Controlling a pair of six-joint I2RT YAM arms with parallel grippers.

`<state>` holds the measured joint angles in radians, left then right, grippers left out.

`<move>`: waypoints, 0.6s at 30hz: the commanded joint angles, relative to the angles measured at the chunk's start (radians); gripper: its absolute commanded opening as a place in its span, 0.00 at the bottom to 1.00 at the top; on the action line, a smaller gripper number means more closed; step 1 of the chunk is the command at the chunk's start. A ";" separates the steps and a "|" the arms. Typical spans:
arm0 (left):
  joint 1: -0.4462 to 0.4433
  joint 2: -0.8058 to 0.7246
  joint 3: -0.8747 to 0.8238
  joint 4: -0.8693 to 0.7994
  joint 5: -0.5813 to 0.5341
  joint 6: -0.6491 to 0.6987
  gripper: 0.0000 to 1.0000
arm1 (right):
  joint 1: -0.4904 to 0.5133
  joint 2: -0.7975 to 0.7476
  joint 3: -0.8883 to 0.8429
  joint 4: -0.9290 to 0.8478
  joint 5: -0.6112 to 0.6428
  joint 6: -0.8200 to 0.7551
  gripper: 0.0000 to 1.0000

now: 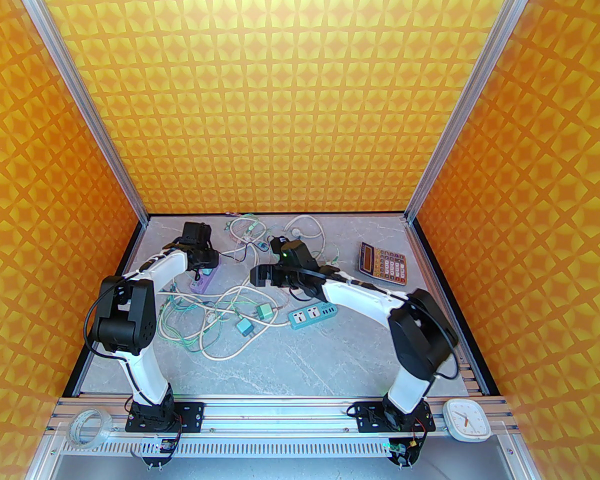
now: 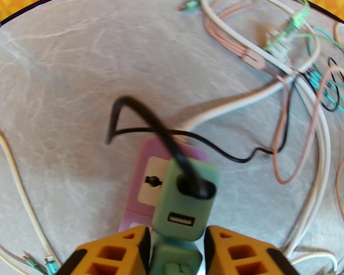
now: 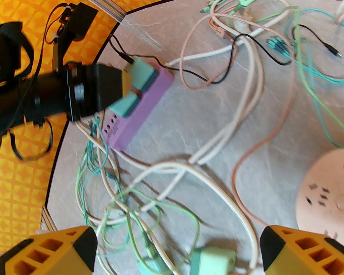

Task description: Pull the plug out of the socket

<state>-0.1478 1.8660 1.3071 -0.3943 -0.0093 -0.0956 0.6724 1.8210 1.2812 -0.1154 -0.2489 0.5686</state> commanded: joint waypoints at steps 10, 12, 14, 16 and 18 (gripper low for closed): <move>0.010 -0.014 -0.051 -0.020 0.007 0.178 0.44 | 0.004 0.361 0.456 -0.004 -0.174 0.133 0.99; 0.014 -0.017 -0.060 -0.007 0.006 0.183 0.41 | 0.004 0.404 0.509 -0.009 -0.183 0.152 0.99; 0.016 -0.018 -0.068 -0.004 0.006 0.196 0.40 | 0.004 0.439 0.548 -0.012 -0.181 0.164 0.99; 0.022 -0.021 -0.081 0.001 0.007 0.203 0.35 | 0.005 0.470 0.581 -0.014 -0.179 0.168 0.98; 0.024 -0.027 -0.092 0.006 0.008 0.205 0.33 | 0.004 0.495 0.601 0.003 -0.186 0.183 0.95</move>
<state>-0.1291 1.8645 1.2430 -0.3775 -0.0082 0.0803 0.6731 2.2799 1.8381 -0.1146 -0.4057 0.7132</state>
